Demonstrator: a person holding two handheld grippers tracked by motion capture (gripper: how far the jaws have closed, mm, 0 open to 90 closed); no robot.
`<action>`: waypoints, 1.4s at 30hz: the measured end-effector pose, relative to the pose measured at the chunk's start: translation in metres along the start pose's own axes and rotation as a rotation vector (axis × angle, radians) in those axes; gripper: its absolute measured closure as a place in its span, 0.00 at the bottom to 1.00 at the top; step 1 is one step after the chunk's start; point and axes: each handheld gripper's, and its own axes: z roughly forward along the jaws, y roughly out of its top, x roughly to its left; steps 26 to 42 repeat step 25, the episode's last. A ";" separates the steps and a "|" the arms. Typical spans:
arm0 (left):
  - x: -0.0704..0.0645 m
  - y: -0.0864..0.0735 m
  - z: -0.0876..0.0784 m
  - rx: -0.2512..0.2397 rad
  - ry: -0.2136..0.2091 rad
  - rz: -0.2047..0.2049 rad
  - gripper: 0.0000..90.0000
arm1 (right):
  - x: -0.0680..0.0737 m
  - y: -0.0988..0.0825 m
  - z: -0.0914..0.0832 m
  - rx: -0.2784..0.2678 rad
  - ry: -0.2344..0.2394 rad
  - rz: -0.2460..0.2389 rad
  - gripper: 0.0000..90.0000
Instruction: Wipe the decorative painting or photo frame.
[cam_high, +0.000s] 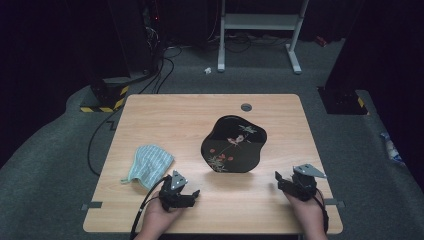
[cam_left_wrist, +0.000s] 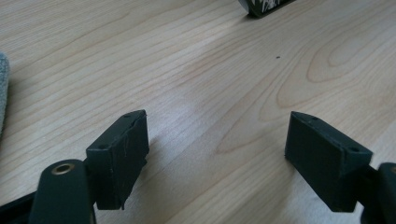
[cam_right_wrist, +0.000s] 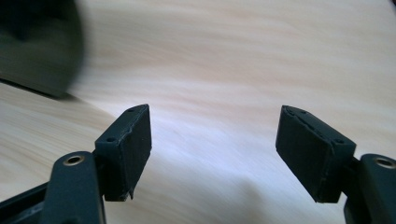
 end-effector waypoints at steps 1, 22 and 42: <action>0.003 -0.002 -0.002 -0.003 0.005 -0.007 0.25 | -0.003 -0.002 -0.001 0.017 -0.006 0.009 0.29; 0.009 -0.006 -0.006 0.013 0.038 -0.033 0.16 | -0.021 -0.020 -0.001 0.115 -0.068 0.034 0.19; 0.009 -0.006 -0.006 0.013 0.036 -0.032 0.16 | -0.022 -0.020 -0.001 0.114 -0.070 0.033 0.19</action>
